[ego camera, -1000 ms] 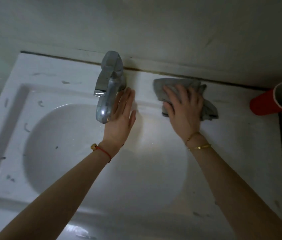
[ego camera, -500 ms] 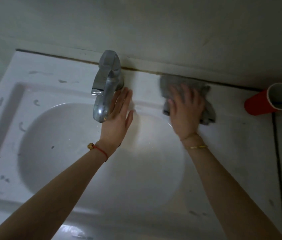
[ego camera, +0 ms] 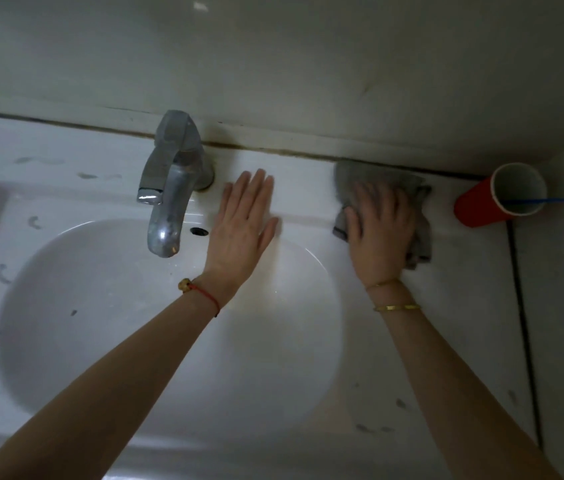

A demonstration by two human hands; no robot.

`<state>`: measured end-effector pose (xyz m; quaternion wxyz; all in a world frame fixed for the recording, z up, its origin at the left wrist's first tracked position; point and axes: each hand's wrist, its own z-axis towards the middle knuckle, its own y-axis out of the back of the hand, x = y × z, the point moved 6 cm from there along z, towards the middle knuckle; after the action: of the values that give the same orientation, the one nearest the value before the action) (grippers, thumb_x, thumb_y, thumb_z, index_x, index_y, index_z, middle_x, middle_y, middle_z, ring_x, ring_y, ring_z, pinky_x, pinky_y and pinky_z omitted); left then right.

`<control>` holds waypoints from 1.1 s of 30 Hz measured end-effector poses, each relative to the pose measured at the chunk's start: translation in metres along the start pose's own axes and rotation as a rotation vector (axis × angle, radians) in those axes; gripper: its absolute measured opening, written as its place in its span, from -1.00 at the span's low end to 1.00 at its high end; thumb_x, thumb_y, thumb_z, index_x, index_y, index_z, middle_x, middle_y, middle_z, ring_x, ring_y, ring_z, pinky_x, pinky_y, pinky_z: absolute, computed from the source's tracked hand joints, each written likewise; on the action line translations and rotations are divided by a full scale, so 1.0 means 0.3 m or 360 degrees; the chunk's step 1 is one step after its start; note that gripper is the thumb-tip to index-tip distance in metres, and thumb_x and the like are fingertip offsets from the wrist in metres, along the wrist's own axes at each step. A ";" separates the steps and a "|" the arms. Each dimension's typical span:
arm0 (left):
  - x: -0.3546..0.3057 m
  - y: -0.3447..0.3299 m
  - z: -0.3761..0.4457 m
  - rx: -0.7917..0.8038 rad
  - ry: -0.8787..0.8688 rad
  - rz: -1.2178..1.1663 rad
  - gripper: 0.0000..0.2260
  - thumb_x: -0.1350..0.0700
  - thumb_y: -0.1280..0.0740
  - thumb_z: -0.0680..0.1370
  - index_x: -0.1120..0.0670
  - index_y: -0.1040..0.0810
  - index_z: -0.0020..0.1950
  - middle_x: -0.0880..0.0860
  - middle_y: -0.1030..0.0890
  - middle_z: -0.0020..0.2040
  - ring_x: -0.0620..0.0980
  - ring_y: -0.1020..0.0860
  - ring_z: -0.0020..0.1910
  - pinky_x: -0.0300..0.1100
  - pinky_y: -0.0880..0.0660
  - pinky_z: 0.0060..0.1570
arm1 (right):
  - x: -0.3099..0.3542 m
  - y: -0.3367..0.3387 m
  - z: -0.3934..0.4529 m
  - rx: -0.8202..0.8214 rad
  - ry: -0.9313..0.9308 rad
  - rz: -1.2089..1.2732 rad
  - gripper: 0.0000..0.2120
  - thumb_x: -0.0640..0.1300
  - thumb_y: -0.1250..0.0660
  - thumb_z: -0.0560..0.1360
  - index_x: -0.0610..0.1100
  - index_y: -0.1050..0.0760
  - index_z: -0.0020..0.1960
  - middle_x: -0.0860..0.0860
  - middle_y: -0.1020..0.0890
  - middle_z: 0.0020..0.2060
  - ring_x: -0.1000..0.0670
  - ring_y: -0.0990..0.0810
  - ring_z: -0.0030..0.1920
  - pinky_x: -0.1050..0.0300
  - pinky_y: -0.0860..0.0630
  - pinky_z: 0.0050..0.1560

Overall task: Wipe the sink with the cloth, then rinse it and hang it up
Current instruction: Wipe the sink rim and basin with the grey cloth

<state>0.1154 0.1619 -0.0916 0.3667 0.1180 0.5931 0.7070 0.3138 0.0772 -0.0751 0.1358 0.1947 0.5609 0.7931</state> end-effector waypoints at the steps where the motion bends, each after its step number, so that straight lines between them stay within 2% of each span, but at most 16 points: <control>1: 0.003 -0.007 0.002 -0.0002 0.0010 0.0005 -0.51 -0.01 -0.11 0.70 0.19 -0.20 0.59 0.17 -0.22 0.59 0.15 -0.14 0.60 0.10 -0.05 0.59 | 0.050 -0.011 -0.003 0.0029 0.0085 0.0018 -0.59 0.12 -0.08 0.61 0.06 -0.38 0.41 -0.05 -0.46 0.36 -0.20 -0.39 0.31 -0.11 -0.32 0.29; 3: 0.011 -0.015 0.000 -0.0023 0.0011 -0.0001 -0.52 0.00 -0.13 0.70 0.18 -0.21 0.58 0.17 -0.24 0.58 0.15 -0.16 0.59 0.11 -0.08 0.58 | 0.095 -0.027 -0.007 0.0157 0.0251 0.0083 -0.58 0.13 -0.07 0.60 0.11 -0.32 0.44 0.00 -0.41 0.40 -0.15 -0.33 0.36 -0.10 -0.26 0.35; 6: 0.020 -0.025 -0.001 -0.0041 0.0000 -0.0016 -0.53 0.01 -0.14 0.71 0.15 -0.22 0.59 0.14 -0.24 0.59 0.12 -0.16 0.59 0.11 -0.10 0.57 | 0.006 0.000 -0.005 0.0197 0.0345 0.0104 -0.56 0.14 -0.07 0.60 0.12 -0.30 0.46 0.00 -0.40 0.40 -0.13 -0.35 0.35 -0.05 -0.26 0.31; 9: 0.024 -0.029 0.001 -0.0053 0.0029 -0.0022 -0.54 -0.01 -0.09 0.71 0.14 -0.22 0.59 0.11 -0.24 0.59 0.09 -0.15 0.60 0.08 -0.08 0.58 | -0.116 0.022 0.011 0.0056 0.0005 0.0109 -0.57 0.14 -0.08 0.61 0.03 -0.38 0.40 -0.09 -0.46 0.34 -0.19 -0.40 0.29 -0.07 -0.33 0.25; 11: 0.022 -0.028 0.001 -0.0077 0.0020 -0.0051 -0.54 -0.01 -0.07 0.71 0.14 -0.24 0.58 0.11 -0.25 0.59 0.09 -0.17 0.59 0.08 -0.08 0.58 | -0.078 0.012 0.019 -0.0021 -0.0205 0.0085 -0.59 0.13 -0.07 0.60 0.03 -0.41 0.38 -0.10 -0.48 0.33 -0.21 -0.41 0.29 -0.13 -0.35 0.27; 12: 0.022 -0.029 0.003 -0.0088 0.0008 -0.0065 -0.54 -0.01 -0.09 0.71 0.14 -0.24 0.58 0.11 -0.26 0.58 0.09 -0.17 0.59 0.09 -0.09 0.58 | -0.015 -0.003 0.021 -0.0013 -0.0197 0.0082 -0.60 0.13 -0.08 0.60 0.05 -0.41 0.37 -0.08 -0.47 0.33 -0.21 -0.40 0.30 -0.13 -0.33 0.29; 15: 0.030 -0.029 0.001 -0.0115 -0.0003 -0.0063 -0.54 0.01 -0.15 0.70 0.15 -0.26 0.57 0.12 -0.27 0.58 0.10 -0.19 0.58 0.09 -0.10 0.57 | 0.167 -0.039 0.016 0.0116 0.0198 0.0137 -0.60 0.11 -0.11 0.59 0.10 -0.36 0.41 -0.01 -0.44 0.38 -0.14 -0.36 0.35 -0.10 -0.24 0.35; 18: 0.027 -0.023 0.001 -0.0130 -0.0021 -0.0051 -0.54 0.00 -0.13 0.70 0.15 -0.27 0.57 0.12 -0.28 0.57 0.11 -0.20 0.58 0.06 -0.09 0.58 | 0.095 -0.015 0.016 0.0159 0.0367 0.0118 -0.57 0.15 -0.07 0.60 0.11 -0.33 0.44 0.01 -0.43 0.38 -0.13 -0.38 0.33 -0.04 -0.25 0.31; 21: 0.029 -0.021 0.003 -0.0151 -0.0020 -0.0057 -0.55 -0.01 -0.10 0.71 0.15 -0.28 0.56 0.11 -0.30 0.57 0.11 -0.21 0.57 0.07 -0.11 0.57 | -0.092 0.019 0.018 0.0065 0.0072 0.0082 -0.56 0.15 -0.06 0.60 0.03 -0.38 0.41 -0.08 -0.46 0.35 -0.19 -0.41 0.29 -0.06 -0.32 0.26; 23: 0.029 -0.023 0.002 -0.0166 -0.0024 -0.0065 -0.56 0.00 -0.12 0.71 0.15 -0.29 0.56 0.11 -0.30 0.57 0.11 -0.22 0.57 0.08 -0.12 0.57 | -0.102 0.021 0.020 0.0003 -0.0139 0.0101 -0.58 0.11 -0.08 0.61 0.00 -0.40 0.39 -0.10 -0.46 0.34 -0.22 -0.40 0.31 -0.13 -0.35 0.28; 24: 0.029 -0.024 0.003 -0.0166 -0.0029 -0.0072 -0.56 0.01 -0.13 0.71 0.15 -0.29 0.56 0.11 -0.30 0.57 0.11 -0.22 0.57 0.07 -0.11 0.57 | -0.056 0.011 0.022 0.0005 -0.0149 0.0100 -0.59 0.10 -0.09 0.60 0.01 -0.40 0.39 -0.10 -0.46 0.35 -0.23 -0.40 0.31 -0.14 -0.35 0.28; 27: 0.031 -0.026 0.002 -0.0169 -0.0040 -0.0089 -0.55 -0.01 -0.11 0.71 0.15 -0.29 0.55 0.12 -0.31 0.56 0.12 -0.22 0.57 0.07 -0.12 0.57 | 0.171 -0.035 -0.003 0.0148 0.0266 0.0180 -0.57 0.09 -0.13 0.58 0.08 -0.34 0.43 -0.02 -0.40 0.42 -0.18 -0.32 0.39 -0.12 -0.22 0.39; 29: 0.033 -0.027 0.002 -0.0162 -0.0034 -0.0095 -0.54 -0.03 -0.10 0.71 0.15 -0.30 0.55 0.12 -0.31 0.56 0.12 -0.22 0.57 0.09 -0.13 0.57 | 0.201 -0.041 -0.006 0.0229 0.0499 0.0176 -0.55 0.11 -0.14 0.59 0.10 -0.29 0.47 0.03 -0.36 0.45 -0.11 -0.30 0.41 -0.04 -0.16 0.42; 31: 0.035 -0.027 0.004 -0.0156 -0.0022 -0.0094 -0.54 -0.03 -0.10 0.71 0.15 -0.30 0.55 0.11 -0.31 0.56 0.11 -0.22 0.57 0.09 -0.13 0.56 | 0.109 -0.025 0.007 0.0194 0.0477 0.0143 -0.55 0.14 -0.12 0.59 0.08 -0.30 0.46 0.01 -0.39 0.43 -0.13 -0.36 0.36 -0.05 -0.26 0.35; 33: 0.036 -0.026 0.005 -0.0147 -0.0008 -0.0088 -0.55 -0.03 -0.10 0.70 0.14 -0.30 0.56 0.10 -0.31 0.56 0.10 -0.22 0.57 0.08 -0.12 0.56 | -0.023 -0.003 0.014 0.0126 0.0245 0.0052 -0.54 0.17 -0.08 0.60 0.03 -0.35 0.43 -0.05 -0.43 0.39 -0.19 -0.41 0.32 -0.10 -0.34 0.28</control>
<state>0.1116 0.1704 -0.1013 0.3925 0.0862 0.5619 0.7231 0.3221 0.0781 -0.0757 0.0715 0.1477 0.5973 0.7851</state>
